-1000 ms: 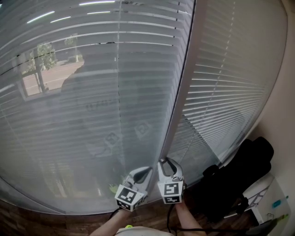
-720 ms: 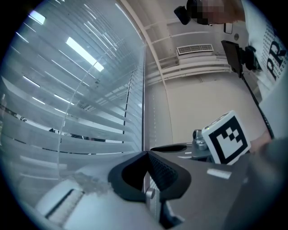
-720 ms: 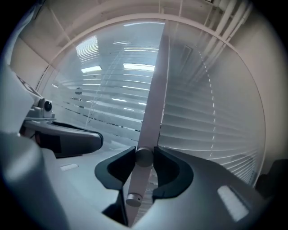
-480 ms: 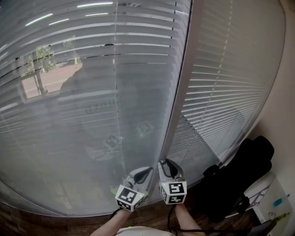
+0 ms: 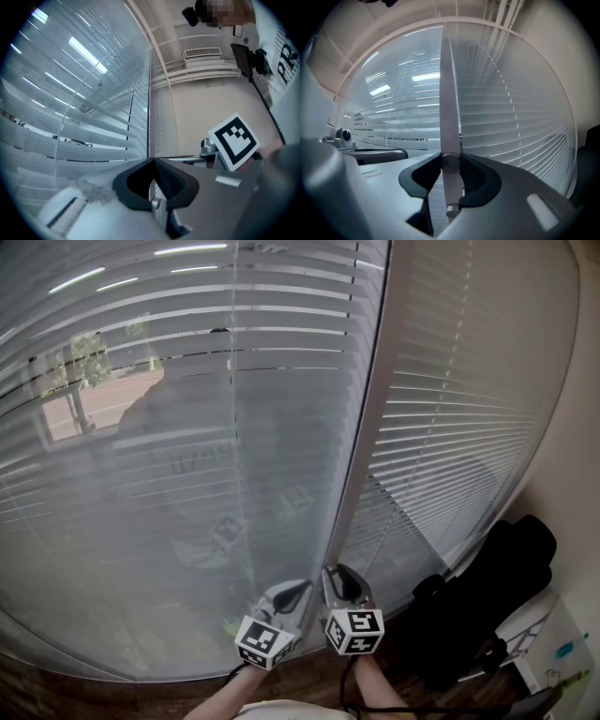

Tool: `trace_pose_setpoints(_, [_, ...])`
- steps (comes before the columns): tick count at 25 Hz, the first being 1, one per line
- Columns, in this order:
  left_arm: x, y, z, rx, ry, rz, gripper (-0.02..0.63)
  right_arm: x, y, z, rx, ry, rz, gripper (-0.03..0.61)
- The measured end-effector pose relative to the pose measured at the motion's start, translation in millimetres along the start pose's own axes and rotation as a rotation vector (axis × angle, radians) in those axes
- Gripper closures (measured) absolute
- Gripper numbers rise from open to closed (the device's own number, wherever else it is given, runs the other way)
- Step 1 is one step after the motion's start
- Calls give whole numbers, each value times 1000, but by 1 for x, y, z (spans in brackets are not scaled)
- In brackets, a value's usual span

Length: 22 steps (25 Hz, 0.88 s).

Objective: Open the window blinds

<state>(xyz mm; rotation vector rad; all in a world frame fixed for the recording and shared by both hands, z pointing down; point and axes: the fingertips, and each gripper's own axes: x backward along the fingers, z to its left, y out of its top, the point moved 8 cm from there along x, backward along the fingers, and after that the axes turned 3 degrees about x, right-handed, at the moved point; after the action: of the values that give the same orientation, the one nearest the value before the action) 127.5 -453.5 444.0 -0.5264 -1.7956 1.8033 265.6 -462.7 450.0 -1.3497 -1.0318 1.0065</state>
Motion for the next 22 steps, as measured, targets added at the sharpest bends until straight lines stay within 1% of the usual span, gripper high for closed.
trace_pose_setpoints(6, [0, 0, 1, 4, -7, 0, 621, -1, -2, -1, -27, 4, -7, 443])
trace_pose_setpoints(8, [1, 0, 1, 1, -9, -1, 621, -1, -1, -1, -4, 9, -4, 443])
trace_pose_setpoints(10, [1, 1, 1, -1, -12, -4, 621, 0, -1, 0, 50, 11, 1, 443])
trace_pose_setpoints(13, [2, 1, 1, 3, -14, -3, 621, 5, 2, 3, 188, 9, 20, 443])
trace_pose_setpoints(17, [1, 1, 2, 0, -16, -2, 621, 7, 6, 10, 448, 4, 38, 440])
trace_pose_setpoints(22, [1, 2, 0, 2, -26, 0, 621, 3, 7, 17, 733, 1, 73, 426])
